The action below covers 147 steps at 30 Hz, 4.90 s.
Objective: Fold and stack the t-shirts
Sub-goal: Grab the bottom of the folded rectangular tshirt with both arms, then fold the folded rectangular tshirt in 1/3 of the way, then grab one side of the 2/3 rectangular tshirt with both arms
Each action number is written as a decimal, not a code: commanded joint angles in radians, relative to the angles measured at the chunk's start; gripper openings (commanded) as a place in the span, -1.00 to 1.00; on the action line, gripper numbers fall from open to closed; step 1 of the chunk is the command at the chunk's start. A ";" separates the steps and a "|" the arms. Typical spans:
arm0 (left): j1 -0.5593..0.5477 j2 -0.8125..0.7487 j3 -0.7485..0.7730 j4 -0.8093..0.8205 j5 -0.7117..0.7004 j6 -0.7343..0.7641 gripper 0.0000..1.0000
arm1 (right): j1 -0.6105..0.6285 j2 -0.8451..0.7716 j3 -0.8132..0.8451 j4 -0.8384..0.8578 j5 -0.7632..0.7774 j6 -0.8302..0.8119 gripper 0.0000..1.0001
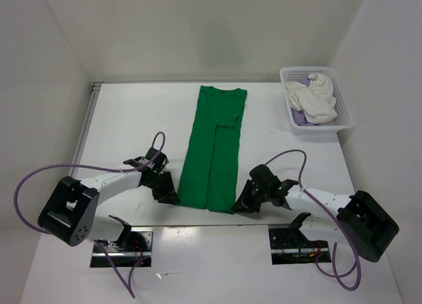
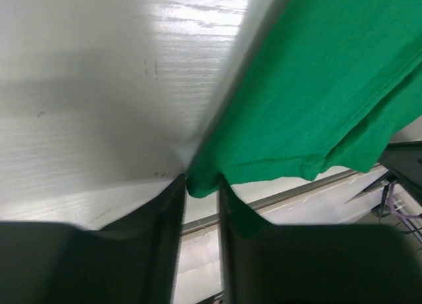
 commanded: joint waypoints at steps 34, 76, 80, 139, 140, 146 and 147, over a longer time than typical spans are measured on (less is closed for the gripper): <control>0.163 0.372 0.671 0.084 0.050 0.048 -1.00 | -0.381 0.374 0.671 -0.243 0.046 -0.510 -1.00; 0.128 0.452 0.754 0.311 -0.061 -0.023 -0.09 | -0.532 0.699 1.104 -0.308 0.101 -0.685 -0.21; 0.068 0.455 0.656 0.322 -0.046 -0.013 -0.23 | -0.452 0.613 0.980 -0.266 0.080 -0.649 -0.51; 0.093 0.019 -0.015 0.316 0.043 -0.064 0.24 | -0.193 0.341 0.337 -0.091 0.071 -0.401 -0.14; 0.093 0.036 -0.014 0.316 0.053 -0.064 0.21 | -0.193 0.341 0.337 -0.091 0.071 -0.401 -0.17; 0.057 0.096 0.007 0.319 0.019 -0.064 -0.23 | -0.193 0.370 0.337 -0.061 0.060 -0.401 -0.48; 0.057 0.087 0.007 0.319 0.010 -0.064 -0.31 | -0.193 0.370 0.337 -0.051 0.060 -0.401 -0.52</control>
